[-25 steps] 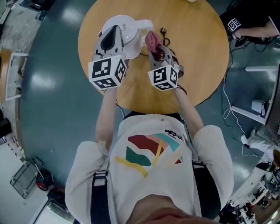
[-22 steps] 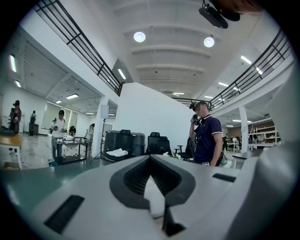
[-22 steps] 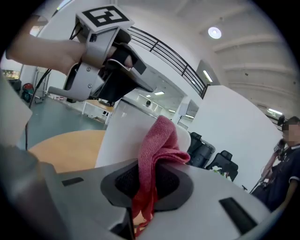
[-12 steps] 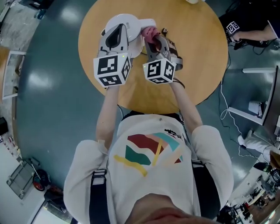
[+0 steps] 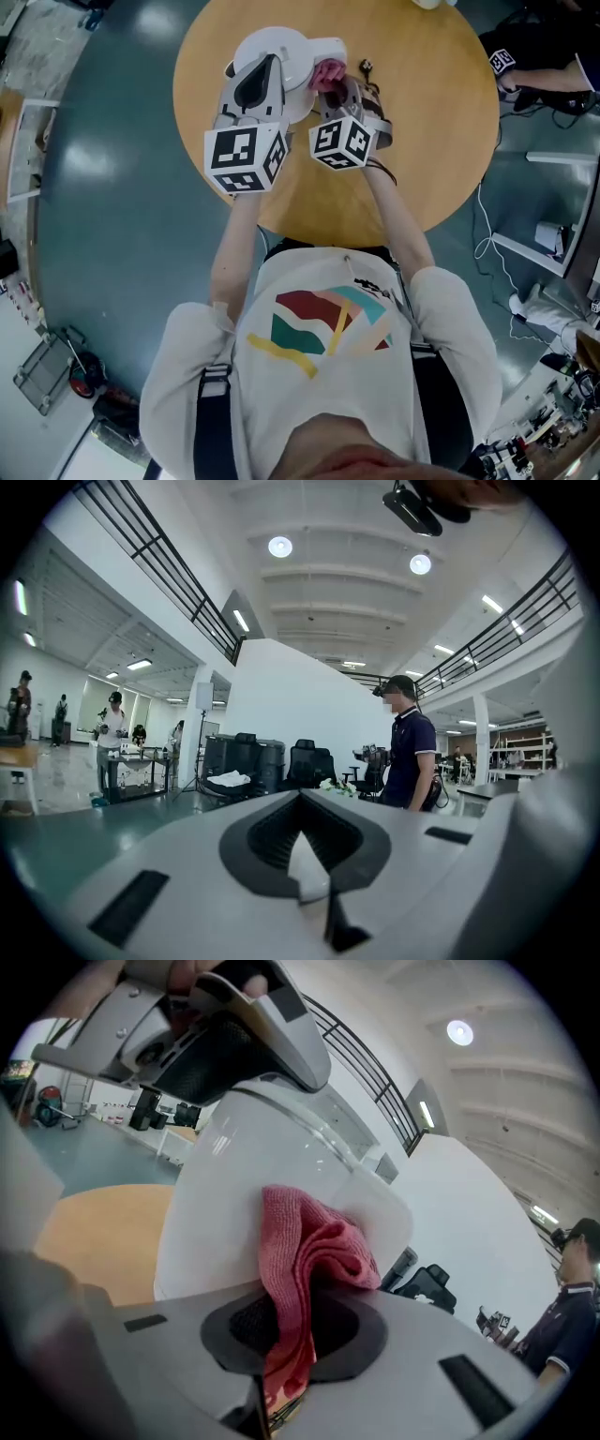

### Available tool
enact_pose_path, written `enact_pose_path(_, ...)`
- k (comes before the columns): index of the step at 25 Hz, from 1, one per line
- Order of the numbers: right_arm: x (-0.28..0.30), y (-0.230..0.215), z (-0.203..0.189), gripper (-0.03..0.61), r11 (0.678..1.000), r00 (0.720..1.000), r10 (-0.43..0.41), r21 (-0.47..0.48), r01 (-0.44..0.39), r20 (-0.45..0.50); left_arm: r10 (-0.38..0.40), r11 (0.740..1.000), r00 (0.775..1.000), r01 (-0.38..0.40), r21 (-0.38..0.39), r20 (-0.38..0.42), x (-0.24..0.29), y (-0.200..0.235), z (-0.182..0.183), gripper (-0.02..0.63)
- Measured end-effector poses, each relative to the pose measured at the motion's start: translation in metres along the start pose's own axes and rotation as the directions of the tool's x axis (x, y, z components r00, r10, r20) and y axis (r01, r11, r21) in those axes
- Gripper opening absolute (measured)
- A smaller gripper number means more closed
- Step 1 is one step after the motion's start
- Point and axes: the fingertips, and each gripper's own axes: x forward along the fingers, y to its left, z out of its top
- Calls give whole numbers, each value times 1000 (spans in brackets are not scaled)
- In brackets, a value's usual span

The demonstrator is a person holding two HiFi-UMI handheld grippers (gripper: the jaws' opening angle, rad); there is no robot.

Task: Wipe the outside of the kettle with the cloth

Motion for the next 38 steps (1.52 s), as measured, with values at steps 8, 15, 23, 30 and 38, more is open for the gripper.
enact_pose_path(8, 17, 23, -26, 48, 991, 989, 125, 66, -119, -82, -6, 1000, 1000, 6, -24, 8, 4, 3, 1, 43)
enact_pose_path(15, 12, 35, -33, 48, 980, 982, 173, 108, -164, -74, 12, 1000, 1000, -12, 5, 18, 2, 1, -2, 43)
enact_pose_path(23, -50, -16, 16, 48, 933, 991, 80, 342, -113, 108, 21, 1000, 988, -19, -14, 156, -22, -10, 20, 44)
enact_pose_path(30, -144, -81, 37, 48, 820, 959, -144, 572, -23, 246, -37, 995, 978, 54, -80, 204, -50, -49, 15, 43)
enact_pose_path(38, -210, -76, 19, 47, 749, 944, -212, 662, -9, 253, -109, 991, 982, 120, -61, 153, -63, -87, -4, 43)
